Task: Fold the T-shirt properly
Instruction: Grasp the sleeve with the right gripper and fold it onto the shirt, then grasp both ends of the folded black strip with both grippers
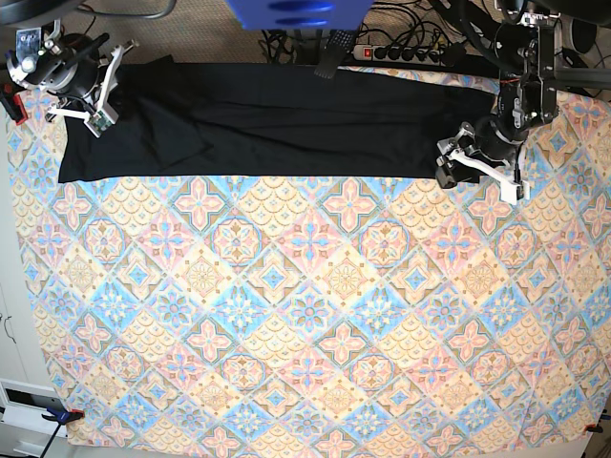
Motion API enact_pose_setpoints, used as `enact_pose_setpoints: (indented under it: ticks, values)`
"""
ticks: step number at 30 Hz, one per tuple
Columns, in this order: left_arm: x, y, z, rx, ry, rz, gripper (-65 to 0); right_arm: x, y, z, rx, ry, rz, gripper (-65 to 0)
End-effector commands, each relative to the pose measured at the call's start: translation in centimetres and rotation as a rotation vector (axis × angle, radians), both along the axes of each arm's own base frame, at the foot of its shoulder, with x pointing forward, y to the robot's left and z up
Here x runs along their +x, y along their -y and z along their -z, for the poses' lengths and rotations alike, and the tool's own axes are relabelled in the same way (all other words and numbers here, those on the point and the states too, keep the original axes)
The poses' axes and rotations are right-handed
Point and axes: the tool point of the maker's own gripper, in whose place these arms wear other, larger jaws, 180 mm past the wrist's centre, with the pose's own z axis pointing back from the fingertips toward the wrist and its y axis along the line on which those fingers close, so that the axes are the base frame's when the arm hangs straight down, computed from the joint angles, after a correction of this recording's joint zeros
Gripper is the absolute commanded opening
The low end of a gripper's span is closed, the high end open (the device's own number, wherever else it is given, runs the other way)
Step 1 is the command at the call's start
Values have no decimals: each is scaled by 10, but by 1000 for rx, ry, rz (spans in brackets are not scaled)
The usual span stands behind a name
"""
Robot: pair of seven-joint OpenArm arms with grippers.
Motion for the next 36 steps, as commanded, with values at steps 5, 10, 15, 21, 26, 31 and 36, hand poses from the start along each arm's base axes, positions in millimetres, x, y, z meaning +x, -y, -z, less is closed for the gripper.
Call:
enact_pose_setpoints:
  ticks: [5, 10, 15, 21, 26, 31, 36]
  values:
    - [7, -14, 6, 12, -2, -29, -169, 24, 19, -19, -38, 85, 25, -577]
    - [8, -12, 5, 10, 1, -25, -169, 54, 42, -40, -74, 192, 96, -431]
    - [10, -11, -3, 14, 22, -14, -169, 59, 51, -47, -88, 220, 125, -410]
    - [5, -22, -11, 60, 17, 20, -168, 59, 51, -46, -87, 220, 126, -410]
    - [5, -32, -13, 90, 12, 31, -165, 59, 49, -47, -84, 223, 123, -410]
    - [-1, -30, -8, 83, -44, 53, -163, 55, 34, -37, -44, 204, 120, -410]
    - [3, -26, -9, 80, -85, 137, -163, 70, 17, -37, -8, 229, 90, -410]
